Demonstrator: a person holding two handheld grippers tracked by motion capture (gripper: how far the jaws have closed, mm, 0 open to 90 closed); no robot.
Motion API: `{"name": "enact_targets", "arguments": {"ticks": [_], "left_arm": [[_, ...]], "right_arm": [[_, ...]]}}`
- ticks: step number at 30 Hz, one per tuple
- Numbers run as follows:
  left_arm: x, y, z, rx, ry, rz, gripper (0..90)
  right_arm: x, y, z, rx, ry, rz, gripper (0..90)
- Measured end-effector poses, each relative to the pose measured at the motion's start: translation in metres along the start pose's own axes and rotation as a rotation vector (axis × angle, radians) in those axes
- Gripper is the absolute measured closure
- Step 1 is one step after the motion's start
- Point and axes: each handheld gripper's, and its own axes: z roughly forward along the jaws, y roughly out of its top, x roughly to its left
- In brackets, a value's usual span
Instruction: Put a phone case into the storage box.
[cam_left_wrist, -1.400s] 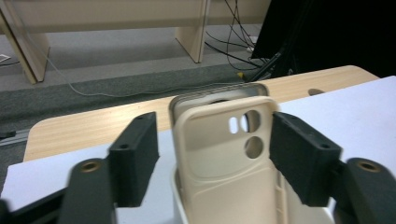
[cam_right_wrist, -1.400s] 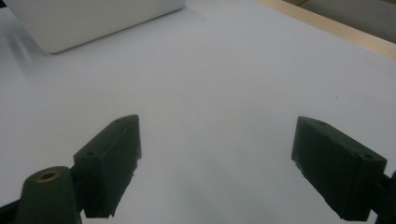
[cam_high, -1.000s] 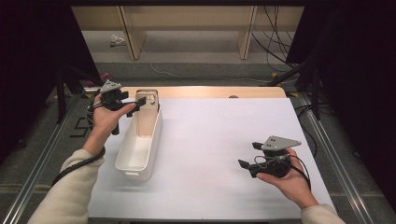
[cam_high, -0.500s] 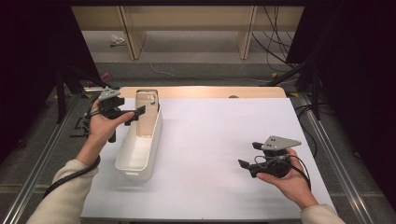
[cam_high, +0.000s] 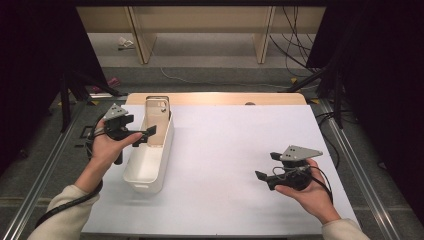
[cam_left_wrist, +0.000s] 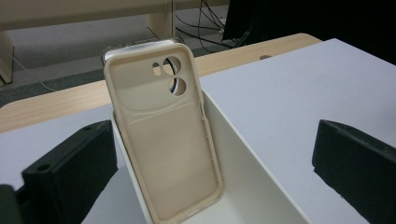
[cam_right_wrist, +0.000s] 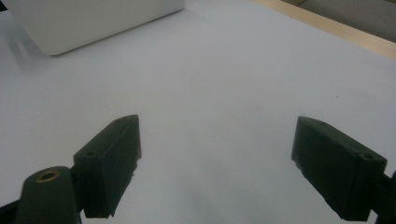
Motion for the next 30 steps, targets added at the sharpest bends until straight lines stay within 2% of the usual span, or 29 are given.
{"name": "enact_targets", "arguments": {"ticks": [13, 23, 30], "left_arm": [[-0.011, -0.011, -0.011, -0.004, -0.036, 0.009, 0.0], [-0.016, -0.021, -0.017, -0.004, -0.043, 0.011, 0.0], [-0.025, -0.029, -0.023, -0.011, -0.059, 0.036, 0.0]], "right_arm": [[0.000, 0.000, 0.000, 0.001, 0.001, 0.000, 16.6], [0.000, 0.000, 0.000, 0.001, 0.000, 0.000, 16.6], [0.000, 0.000, 0.000, 0.000, 0.000, -0.001, 16.6]]}}
